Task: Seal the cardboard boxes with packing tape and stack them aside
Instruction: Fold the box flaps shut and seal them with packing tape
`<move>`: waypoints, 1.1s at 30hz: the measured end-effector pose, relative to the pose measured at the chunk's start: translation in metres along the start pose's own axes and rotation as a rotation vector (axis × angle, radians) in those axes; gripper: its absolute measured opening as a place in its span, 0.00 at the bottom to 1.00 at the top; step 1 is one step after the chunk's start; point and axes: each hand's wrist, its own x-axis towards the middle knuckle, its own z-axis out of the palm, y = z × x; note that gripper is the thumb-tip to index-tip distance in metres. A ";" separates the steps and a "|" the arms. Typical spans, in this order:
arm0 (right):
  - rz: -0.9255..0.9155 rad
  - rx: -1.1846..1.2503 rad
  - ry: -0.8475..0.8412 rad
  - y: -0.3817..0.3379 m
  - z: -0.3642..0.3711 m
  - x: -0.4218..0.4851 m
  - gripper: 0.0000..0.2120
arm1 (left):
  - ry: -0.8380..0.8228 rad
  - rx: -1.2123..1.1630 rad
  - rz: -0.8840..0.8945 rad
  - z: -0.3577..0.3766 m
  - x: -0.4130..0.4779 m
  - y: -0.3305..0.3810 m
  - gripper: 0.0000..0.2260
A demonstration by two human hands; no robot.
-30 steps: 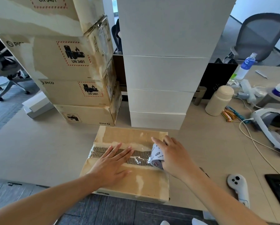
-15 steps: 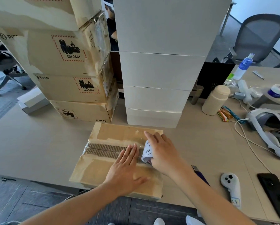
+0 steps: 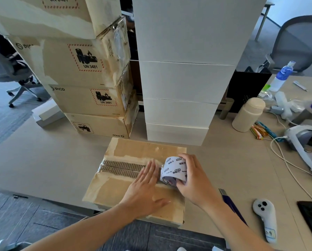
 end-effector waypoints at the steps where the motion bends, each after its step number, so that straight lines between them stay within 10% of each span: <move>1: 0.015 0.017 0.002 0.003 0.001 -0.001 0.34 | 0.014 -0.016 -0.068 0.000 0.000 -0.003 0.54; 6: 0.124 0.100 -0.035 0.013 0.002 -0.007 0.33 | -0.039 0.050 -0.234 0.003 -0.001 -0.013 0.57; 17: 0.162 0.101 -0.016 0.019 0.004 -0.011 0.28 | -0.002 0.051 0.133 0.005 0.004 -0.004 0.30; 23: 0.161 0.162 -0.039 0.023 -0.001 -0.010 0.26 | 0.077 -0.013 -0.014 0.007 0.015 0.032 0.49; 33: 0.152 -0.095 -0.068 0.069 -0.070 -0.021 0.23 | 0.064 0.009 -0.036 0.012 0.016 0.030 0.51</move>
